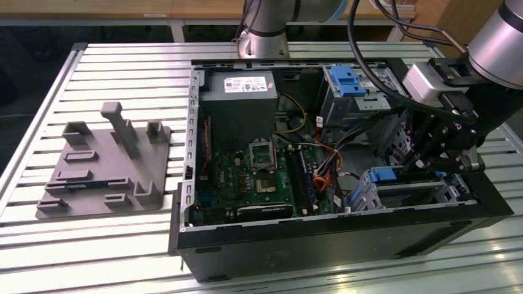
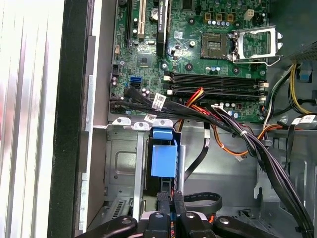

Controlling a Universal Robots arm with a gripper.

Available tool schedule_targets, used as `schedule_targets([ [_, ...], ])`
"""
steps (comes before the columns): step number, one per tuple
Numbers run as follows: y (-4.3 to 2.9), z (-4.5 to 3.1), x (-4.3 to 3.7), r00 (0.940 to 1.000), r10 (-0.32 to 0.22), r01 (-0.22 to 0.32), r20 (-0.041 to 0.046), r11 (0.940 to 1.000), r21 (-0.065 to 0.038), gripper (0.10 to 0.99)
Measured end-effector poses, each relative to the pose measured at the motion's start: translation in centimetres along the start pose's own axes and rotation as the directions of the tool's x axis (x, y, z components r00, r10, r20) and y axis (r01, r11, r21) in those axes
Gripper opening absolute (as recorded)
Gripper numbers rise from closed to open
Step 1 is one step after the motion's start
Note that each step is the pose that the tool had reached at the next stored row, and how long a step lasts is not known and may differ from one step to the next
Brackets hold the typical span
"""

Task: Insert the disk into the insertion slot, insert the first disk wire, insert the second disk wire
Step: 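Insert the second disk wire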

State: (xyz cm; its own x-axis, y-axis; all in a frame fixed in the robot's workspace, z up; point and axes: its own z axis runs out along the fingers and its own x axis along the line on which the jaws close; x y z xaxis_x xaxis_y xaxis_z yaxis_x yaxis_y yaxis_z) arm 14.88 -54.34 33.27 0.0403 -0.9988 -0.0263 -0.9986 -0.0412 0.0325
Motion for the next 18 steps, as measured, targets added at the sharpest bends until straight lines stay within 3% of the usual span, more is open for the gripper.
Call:
schedule_targets([
  [13,-0.09,0.17,0.19,1.0000,0.000,0.000,-0.0002,1.0000,0.000,0.157],
  [15,-0.08,-0.19,0.17,1.0000,0.000,0.000,0.0000,1.0000,0.000,0.278],
  [18,-0.04,-1.20,0.15,1.0000,0.000,0.000,0.0000,1.0000,0.000,0.337],
])
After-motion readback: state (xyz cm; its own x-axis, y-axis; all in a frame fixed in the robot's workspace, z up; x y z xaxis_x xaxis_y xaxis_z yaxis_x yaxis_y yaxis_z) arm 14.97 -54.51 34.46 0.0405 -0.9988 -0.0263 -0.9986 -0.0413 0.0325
